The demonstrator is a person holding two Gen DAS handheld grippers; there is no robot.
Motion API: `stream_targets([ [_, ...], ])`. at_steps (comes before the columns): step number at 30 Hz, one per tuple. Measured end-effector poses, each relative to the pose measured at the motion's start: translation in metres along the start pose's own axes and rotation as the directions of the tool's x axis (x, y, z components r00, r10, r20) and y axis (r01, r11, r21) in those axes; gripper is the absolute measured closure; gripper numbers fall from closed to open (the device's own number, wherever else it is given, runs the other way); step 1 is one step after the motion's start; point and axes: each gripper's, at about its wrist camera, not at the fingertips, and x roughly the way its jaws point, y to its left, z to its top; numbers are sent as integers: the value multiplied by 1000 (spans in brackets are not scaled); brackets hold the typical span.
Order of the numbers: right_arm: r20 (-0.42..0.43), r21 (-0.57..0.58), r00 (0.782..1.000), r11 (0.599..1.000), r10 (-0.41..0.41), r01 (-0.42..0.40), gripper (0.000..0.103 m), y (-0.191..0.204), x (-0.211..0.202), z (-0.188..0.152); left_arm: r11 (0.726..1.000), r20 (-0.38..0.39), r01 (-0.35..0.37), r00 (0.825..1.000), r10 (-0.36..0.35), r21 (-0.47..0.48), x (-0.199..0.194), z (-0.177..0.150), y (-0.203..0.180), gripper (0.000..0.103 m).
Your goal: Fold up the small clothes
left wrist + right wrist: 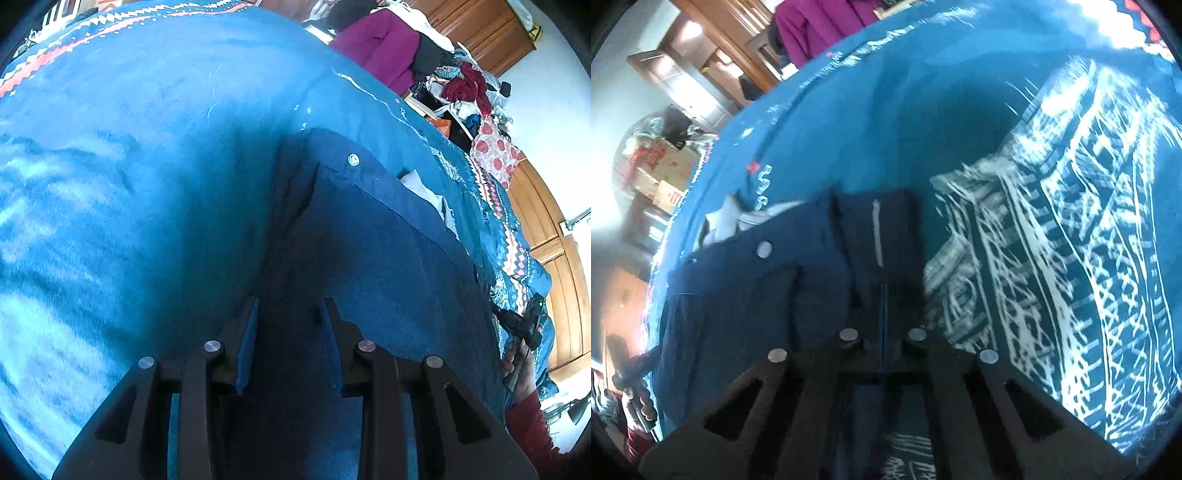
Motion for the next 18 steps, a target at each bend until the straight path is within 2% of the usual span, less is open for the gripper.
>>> stream_targets([
  [2, -16, -56, 1000, 998, -4, 3, 103, 13, 8, 5, 1000, 6, 4, 1000, -4, -2, 1, -1, 0, 70],
  [5, -26, -127, 999, 992, -24, 21, 91, 34, 20, 13, 1000, 21, 15, 1000, -15, -3, 0, -4, 2, 70],
  [6, -16, -148, 999, 989, -30, 27, 73, 40, 21, 17, 1000, 25, 20, 1000, -20, -1, 0, -5, 2, 70],
  [7, -9, -162, 999, 986, -47, 45, 50, 43, 19, 18, 1000, 28, 25, 999, -25, 0, -1, -6, 3, 70],
  [8, 12, -189, 997, 979, -71, 72, 47, 47, 22, 21, 1000, 31, 31, 999, -31, 0, -1, -7, 4, 69],
  [11, 19, -197, 993, 973, -114, 116, 47, 46, 32, 30, 999, 44, 48, 998, -48, -5, -2, -9, 7, 68],
  [15, 15, -180, 992, 976, -122, 123, 46, 44, 40, 36, 999, 53, 53, 997, -52, -5, 1, -9, 8, 68],
  [17, -1, -184, 997, 980, -83, 81, 52, 47, 41, 38, 999, 57, 52, 997, -52, -2, 1, -10, 8, 68],
  [18, -20, -183, 999, 982, -46, 41, 62, 49, 41, 38, 999, 60, 53, 997, -53, -2, 2, -10, 8, 68],
])
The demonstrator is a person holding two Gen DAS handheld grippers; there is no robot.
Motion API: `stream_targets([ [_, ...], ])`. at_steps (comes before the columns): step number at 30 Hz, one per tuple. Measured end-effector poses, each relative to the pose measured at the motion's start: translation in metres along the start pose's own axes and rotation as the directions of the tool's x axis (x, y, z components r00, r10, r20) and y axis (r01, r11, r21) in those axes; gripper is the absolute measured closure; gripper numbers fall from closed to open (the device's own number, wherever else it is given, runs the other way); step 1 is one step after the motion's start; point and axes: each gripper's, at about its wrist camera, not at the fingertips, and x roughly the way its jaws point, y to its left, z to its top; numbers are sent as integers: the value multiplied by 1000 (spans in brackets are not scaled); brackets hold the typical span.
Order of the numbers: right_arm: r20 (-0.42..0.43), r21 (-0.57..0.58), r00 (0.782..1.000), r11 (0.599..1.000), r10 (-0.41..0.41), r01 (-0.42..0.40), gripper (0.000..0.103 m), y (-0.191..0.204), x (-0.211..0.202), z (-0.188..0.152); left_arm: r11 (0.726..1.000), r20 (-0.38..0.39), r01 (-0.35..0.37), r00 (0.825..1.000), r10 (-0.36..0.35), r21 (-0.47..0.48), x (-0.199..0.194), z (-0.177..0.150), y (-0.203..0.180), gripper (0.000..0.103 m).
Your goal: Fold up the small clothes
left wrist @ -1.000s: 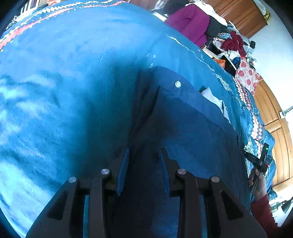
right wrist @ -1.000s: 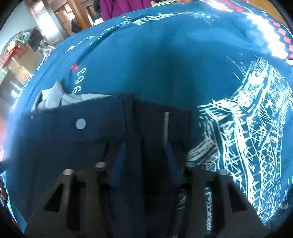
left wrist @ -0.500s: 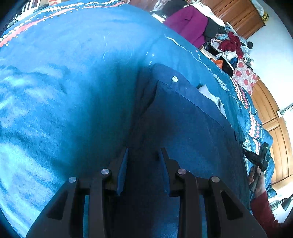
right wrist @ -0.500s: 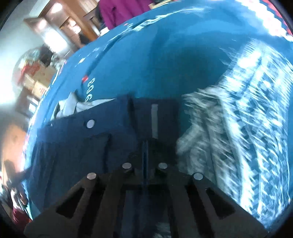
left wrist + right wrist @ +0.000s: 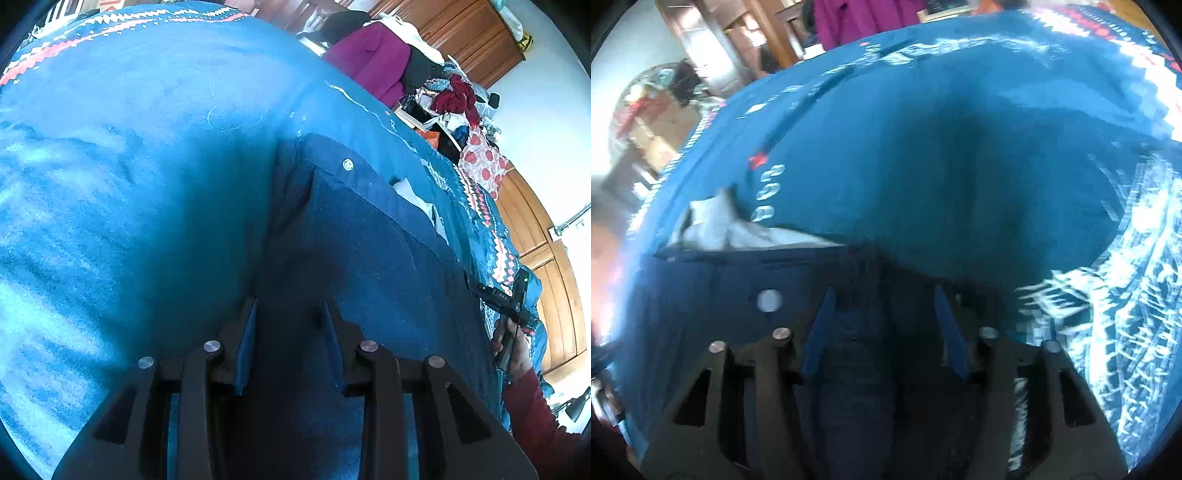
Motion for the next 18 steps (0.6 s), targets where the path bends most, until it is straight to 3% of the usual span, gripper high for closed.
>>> stream_targets([
  [1, -14, 3, 999, 1000, 31, -31, 66, 2, 2, -2, 1000, 3, 0, 1000, 0, 0, 0, -1, 0, 68],
  [4, -21, -4, 1000, 1000, 4, -4, 68, 1, 9, -4, 1000, 9, -1, 1000, 1, -2, 2, -1, 0, 68],
  [9, 56, 16, 998, 999, -37, 36, 67, -5, -9, -7, 1000, 18, -4, 1000, 3, 11, 3, -3, -1, 68],
  [14, 27, -39, 997, 996, -76, 77, 67, -4, 2, -3, 1000, 30, -13, 999, 13, 18, 4, -4, -3, 67],
  [18, -12, -75, 998, 996, -56, 55, 63, 5, 15, 4, 1000, 33, -11, 999, 11, 17, 4, -4, -3, 67],
])
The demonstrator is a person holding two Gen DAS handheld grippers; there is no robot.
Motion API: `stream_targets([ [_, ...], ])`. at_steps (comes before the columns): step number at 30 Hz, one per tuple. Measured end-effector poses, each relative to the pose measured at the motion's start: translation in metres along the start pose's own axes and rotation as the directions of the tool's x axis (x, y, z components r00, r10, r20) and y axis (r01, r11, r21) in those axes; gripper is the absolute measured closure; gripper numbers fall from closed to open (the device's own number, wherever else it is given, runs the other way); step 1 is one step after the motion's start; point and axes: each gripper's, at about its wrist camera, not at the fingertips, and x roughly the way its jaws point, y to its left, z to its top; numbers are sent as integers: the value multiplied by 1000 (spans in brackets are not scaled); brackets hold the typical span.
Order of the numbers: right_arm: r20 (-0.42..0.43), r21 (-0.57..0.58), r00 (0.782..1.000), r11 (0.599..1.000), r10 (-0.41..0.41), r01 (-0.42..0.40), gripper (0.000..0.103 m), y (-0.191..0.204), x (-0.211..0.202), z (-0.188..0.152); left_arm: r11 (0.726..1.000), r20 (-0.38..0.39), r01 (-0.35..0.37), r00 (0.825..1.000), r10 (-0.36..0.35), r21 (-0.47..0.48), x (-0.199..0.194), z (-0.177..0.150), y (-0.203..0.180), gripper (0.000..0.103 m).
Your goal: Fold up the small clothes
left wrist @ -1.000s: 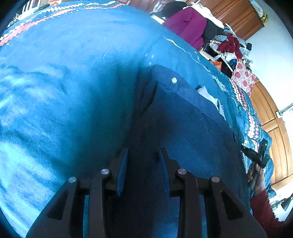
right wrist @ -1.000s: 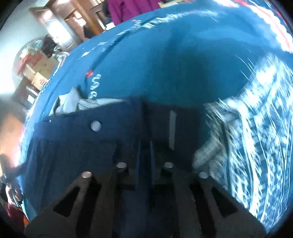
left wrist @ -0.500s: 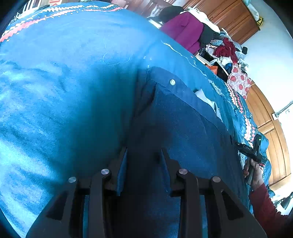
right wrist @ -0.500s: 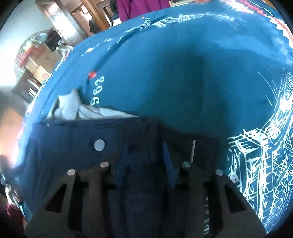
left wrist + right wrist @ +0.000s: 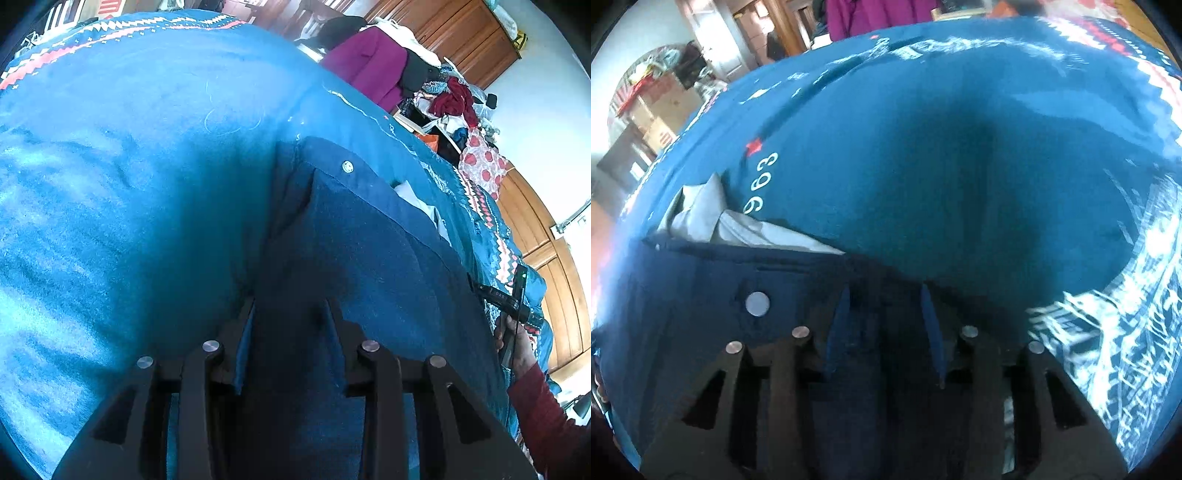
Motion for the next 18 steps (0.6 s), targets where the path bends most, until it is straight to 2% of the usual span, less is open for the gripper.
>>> stream_targets([
  [4, -16, 11, 998, 998, 67, -67, 63, 1, -1, -5, 1000, 5, 1, 1000, -1, 1, 2, -1, 0, 67],
  [6, -14, 55, 994, 993, 109, -108, 63, -7, -2, -6, 1000, 7, -1, 1000, 1, 3, 2, -1, 0, 67],
  [11, -9, 24, 998, 997, 69, -69, 69, -4, 2, -5, 1000, 8, 0, 1000, 0, 2, 2, -2, 0, 67],
  [12, -5, 22, 999, 998, 52, -51, 90, -3, 2, -6, 1000, 7, -1, 1000, 1, 2, 2, -2, 0, 67],
  [13, 1, 31, 999, 998, 53, -53, 100, -4, 1, -8, 1000, 6, -3, 1000, 3, 1, 2, -1, 0, 67],
  [18, 60, 68, 997, 996, 47, -51, 103, -14, -19, -21, 1000, 7, -6, 1000, 6, 3, 2, 1, -2, 66],
])
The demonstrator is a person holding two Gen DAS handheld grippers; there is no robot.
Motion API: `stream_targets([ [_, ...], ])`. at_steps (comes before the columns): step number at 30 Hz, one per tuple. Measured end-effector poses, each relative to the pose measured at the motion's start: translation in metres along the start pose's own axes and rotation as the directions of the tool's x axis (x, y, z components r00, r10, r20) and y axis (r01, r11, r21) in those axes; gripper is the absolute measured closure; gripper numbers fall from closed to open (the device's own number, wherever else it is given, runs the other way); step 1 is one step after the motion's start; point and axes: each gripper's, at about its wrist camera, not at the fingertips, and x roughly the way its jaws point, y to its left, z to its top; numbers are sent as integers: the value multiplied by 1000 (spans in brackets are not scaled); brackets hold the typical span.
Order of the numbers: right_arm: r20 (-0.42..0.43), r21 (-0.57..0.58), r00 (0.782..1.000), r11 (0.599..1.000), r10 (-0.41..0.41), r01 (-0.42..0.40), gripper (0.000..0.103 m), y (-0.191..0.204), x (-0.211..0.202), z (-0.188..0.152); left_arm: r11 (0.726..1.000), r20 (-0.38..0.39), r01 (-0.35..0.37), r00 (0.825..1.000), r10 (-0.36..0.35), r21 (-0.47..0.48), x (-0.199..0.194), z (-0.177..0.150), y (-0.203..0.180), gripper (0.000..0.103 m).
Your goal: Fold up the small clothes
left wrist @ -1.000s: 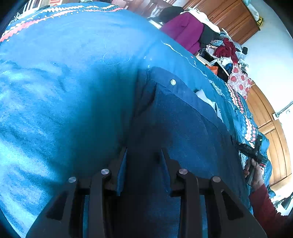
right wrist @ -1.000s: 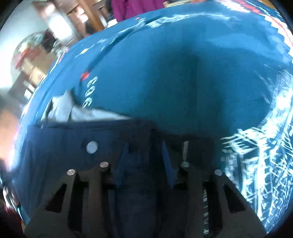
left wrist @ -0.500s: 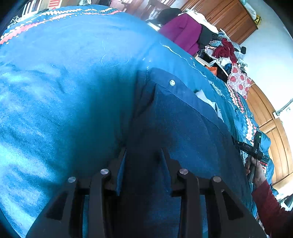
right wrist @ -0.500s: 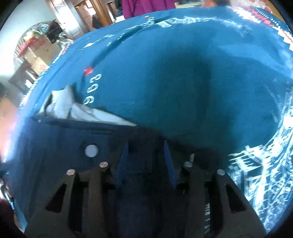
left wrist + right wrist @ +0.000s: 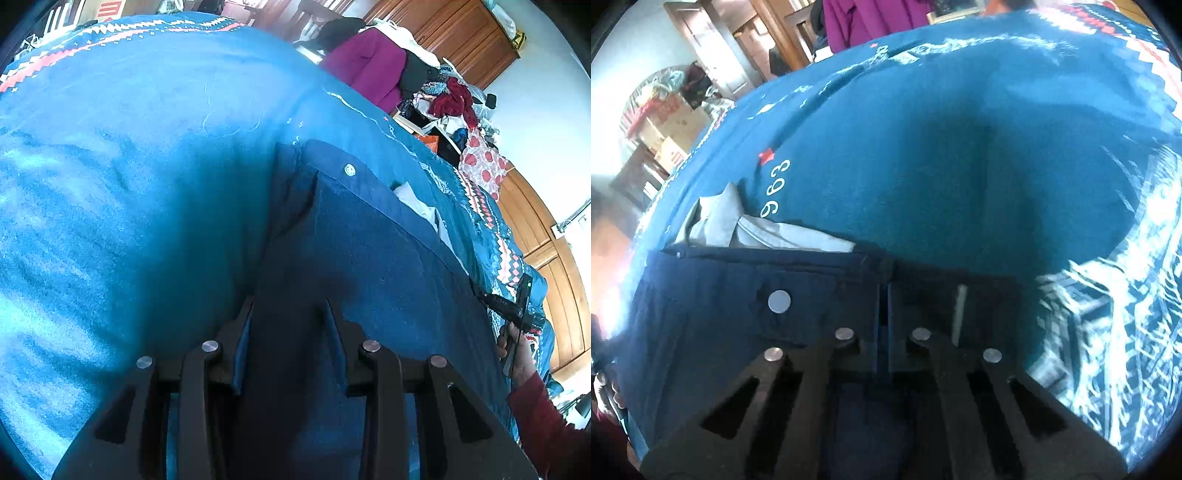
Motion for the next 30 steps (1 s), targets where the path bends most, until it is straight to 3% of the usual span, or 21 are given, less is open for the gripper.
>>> stream_targets([
  [3, 25, 45, 997, 997, -71, 70, 103, -17, -1, 4, 1000, 0, -6, 1000, 6, 7, 1, 1, 0, 66],
  [6, -3, 69, 1000, 997, -28, 29, 103, -28, 3, 7, 1000, -11, -17, 1000, 17, 11, -3, 2, -2, 66],
  [10, 84, 15, 994, 997, -76, 75, 103, -8, -48, 3, 995, 17, -44, 999, 42, 91, -27, 1, -27, 65],
  [13, 94, -113, 995, 994, 19, -8, 103, 36, -91, -33, 986, 19, 38, 999, -42, 163, -48, -6, -58, 65],
  [15, 31, -173, 998, 984, 57, -50, 103, 59, -98, -67, 979, -15, 88, 996, -87, 183, -46, -14, -72, 63],
  [17, -33, -203, 998, 978, 47, -53, 103, 69, -95, -98, 977, -66, 91, 995, -79, 192, -33, -23, -76, 60],
  [19, -94, -211, 996, 977, -3, -17, 103, 70, -81, -124, 989, -97, 33, 995, -18, 147, -25, -27, -61, 71],
  [22, -92, -124, 996, 992, 13, -24, 103, 54, -82, -143, 1000, -16, -14, 1000, 14, -26, -52, -25, -10, 75],
  [23, -90, -122, 996, 992, 9, -20, 103, 53, -84, -143, 996, 16, -54, 998, 55, -75, -66, -25, 8, 71],
  [25, -90, -144, 996, 989, -26, 12, 103, 61, -85, -142, 973, 52, -179, 981, 188, -142, -92, -25, 38, 74],
  [28, -69, -208, 994, 976, -84, 68, 103, 82, -93, -135, 973, 65, -179, 980, 190, -146, -120, -29, 51, 73],
  [30, -16, -258, 998, 965, -54, 48, 103, 114, -104, -123, 982, 55, -158, 985, 164, -107, -129, -34, 46, 72],
])
